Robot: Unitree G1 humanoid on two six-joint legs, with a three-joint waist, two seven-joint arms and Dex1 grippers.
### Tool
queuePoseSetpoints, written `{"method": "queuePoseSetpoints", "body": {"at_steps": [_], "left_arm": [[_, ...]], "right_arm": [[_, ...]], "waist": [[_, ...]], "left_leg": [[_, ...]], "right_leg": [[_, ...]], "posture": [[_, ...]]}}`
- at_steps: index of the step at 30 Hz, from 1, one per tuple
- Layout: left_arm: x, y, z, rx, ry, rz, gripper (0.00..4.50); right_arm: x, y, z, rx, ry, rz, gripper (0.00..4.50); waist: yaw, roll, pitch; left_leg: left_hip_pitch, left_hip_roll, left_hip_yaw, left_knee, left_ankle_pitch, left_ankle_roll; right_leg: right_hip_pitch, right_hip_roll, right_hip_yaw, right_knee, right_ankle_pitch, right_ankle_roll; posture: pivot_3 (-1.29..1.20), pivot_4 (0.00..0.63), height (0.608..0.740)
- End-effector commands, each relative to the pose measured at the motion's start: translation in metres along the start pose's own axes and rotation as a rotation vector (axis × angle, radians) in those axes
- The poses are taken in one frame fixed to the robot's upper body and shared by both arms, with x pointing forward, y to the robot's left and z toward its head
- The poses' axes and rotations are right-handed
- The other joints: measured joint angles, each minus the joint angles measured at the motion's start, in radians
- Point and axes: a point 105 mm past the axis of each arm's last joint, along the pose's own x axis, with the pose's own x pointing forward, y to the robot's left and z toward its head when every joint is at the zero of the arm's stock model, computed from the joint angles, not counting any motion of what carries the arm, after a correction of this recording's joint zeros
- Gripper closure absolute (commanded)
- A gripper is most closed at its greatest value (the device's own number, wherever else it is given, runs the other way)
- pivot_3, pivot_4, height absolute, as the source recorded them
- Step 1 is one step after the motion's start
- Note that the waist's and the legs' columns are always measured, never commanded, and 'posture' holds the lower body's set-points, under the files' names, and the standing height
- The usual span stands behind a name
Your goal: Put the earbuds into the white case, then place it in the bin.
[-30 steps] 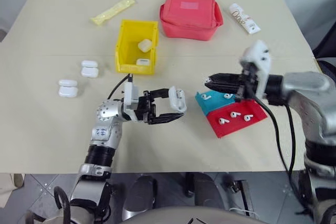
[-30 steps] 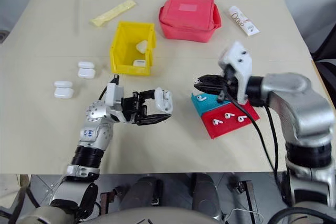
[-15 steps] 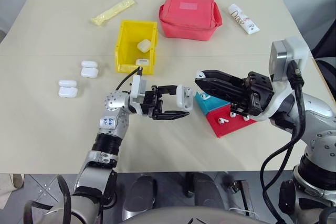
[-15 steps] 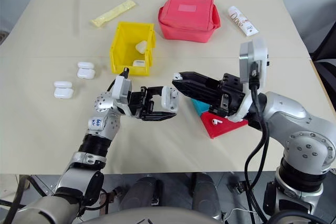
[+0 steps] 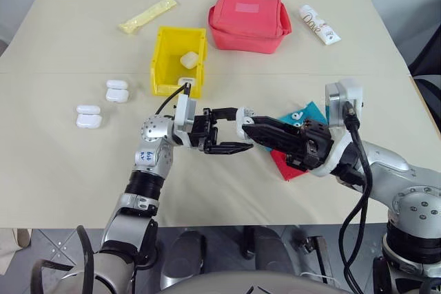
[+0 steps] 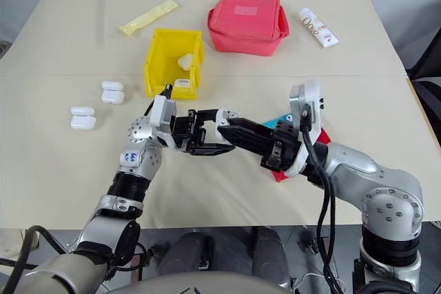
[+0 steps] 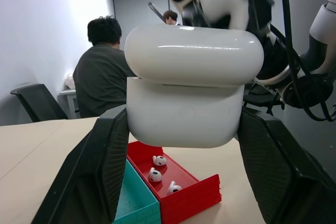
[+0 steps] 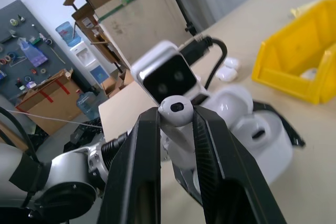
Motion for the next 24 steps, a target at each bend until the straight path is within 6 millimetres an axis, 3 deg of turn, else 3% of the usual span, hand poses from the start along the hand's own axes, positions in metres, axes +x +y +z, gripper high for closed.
{"method": "queuePoseSetpoints", "body": {"at_steps": [1,15,24], "left_arm": [[0.004,0.002,0.014,0.047,-0.049,-0.001,1.74],[0.005,-0.003,0.022,0.049,-0.081,0.003,1.74],[0.007,-0.005,0.025,0.053,-0.104,0.006,1.74]], "right_arm": [[-0.004,0.002,-0.003,-0.032,0.004,-0.006,4.00],[-0.011,-0.016,-0.022,-0.080,0.048,-0.053,4.00],[-0.009,-0.024,-0.023,-0.141,-0.024,-0.056,4.00]], "waist": [[0.000,0.000,0.000],[0.000,0.000,0.000],[0.000,0.000,0.000]], "left_leg": [[0.000,0.000,0.000,0.000,0.000,0.000],[0.000,0.000,0.000,0.000,-0.001,0.002],[0.000,0.000,0.000,0.000,-0.001,0.002]], "right_leg": [[0.000,0.000,0.000,0.000,0.000,0.000],[0.000,0.000,0.000,-0.001,0.000,0.000],[0.000,0.000,0.000,-0.001,0.000,0.000]], "posture": [[0.00,0.150,0.740],[0.00,0.150,0.740],[0.00,0.150,0.740]]}}
